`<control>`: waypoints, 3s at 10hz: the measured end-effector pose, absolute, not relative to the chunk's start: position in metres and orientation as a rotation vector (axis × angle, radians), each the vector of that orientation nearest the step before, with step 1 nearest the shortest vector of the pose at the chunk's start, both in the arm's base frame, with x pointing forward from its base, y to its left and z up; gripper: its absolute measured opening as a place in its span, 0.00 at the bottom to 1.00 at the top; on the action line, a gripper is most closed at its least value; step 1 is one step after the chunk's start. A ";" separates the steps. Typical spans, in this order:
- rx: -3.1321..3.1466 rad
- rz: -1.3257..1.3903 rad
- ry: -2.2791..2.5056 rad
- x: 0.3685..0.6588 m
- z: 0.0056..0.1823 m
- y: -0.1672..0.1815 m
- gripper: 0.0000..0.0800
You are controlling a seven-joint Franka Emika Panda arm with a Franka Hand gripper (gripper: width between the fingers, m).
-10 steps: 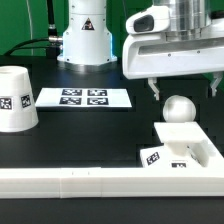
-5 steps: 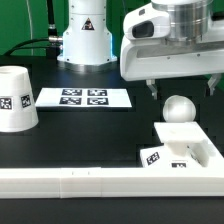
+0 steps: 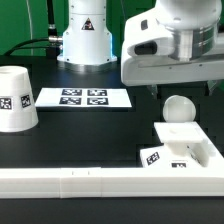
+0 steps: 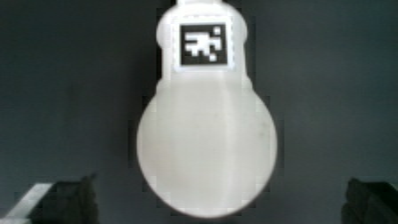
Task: Assemble lamp
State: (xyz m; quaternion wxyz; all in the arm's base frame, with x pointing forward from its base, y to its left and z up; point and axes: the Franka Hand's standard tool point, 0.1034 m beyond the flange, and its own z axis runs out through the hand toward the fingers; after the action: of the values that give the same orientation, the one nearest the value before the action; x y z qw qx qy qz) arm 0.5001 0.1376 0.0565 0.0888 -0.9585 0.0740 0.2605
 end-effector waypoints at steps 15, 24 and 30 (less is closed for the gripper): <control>-2.679 1.291 0.157 0.465 0.005 0.149 0.87; -2.648 1.127 -0.036 0.500 0.085 0.120 0.72; -2.744 0.824 -0.047 0.532 0.095 0.110 0.72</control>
Offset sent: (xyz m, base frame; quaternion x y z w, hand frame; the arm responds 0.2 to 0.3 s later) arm -0.0049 0.0012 -0.0094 -0.0253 -0.1300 0.0251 0.9909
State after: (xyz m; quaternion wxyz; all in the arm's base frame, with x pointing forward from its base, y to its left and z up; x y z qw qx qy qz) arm 0.5323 0.1097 0.0953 0.1376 -0.9485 -0.0163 0.2849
